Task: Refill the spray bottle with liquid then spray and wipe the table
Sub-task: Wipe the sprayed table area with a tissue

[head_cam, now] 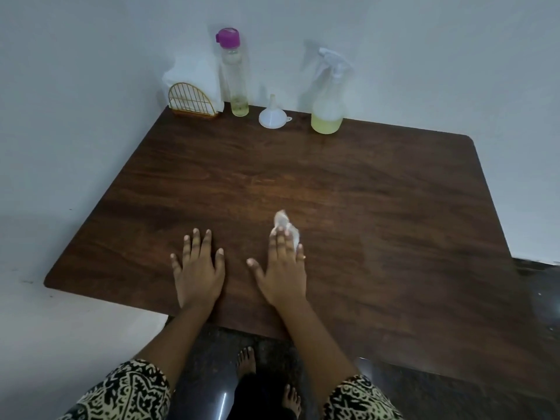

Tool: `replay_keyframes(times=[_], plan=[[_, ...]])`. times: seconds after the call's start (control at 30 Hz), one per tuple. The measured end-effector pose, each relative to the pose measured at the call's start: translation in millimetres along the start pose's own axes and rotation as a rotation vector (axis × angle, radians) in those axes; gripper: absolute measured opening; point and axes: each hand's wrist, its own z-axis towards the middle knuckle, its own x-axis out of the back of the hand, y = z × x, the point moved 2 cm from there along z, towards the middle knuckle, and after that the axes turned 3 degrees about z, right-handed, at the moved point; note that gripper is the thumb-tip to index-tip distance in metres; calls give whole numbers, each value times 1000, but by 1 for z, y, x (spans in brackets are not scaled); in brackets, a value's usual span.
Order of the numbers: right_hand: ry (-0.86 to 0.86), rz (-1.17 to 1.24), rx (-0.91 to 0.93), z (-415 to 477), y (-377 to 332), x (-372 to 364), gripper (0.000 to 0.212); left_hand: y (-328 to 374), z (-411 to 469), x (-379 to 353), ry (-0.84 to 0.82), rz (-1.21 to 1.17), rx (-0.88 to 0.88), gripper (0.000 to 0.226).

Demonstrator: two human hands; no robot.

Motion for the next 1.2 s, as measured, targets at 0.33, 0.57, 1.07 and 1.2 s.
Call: replay_keyframes(times=[0.33, 0.57, 1.07, 1.2], plan=[[153, 32, -563, 37, 135, 61, 80, 6, 15, -4, -7, 47, -32, 55], [-6, -12, -96, 92, 31, 30, 80, 41, 66, -8, -39, 46, -83, 59], [152, 18, -476, 162, 82, 58, 81, 63, 148, -7, -20, 24, -100, 60], [-43, 14, -103, 192, 5, 36, 72, 62, 149, -8, -7, 27, -102, 59]])
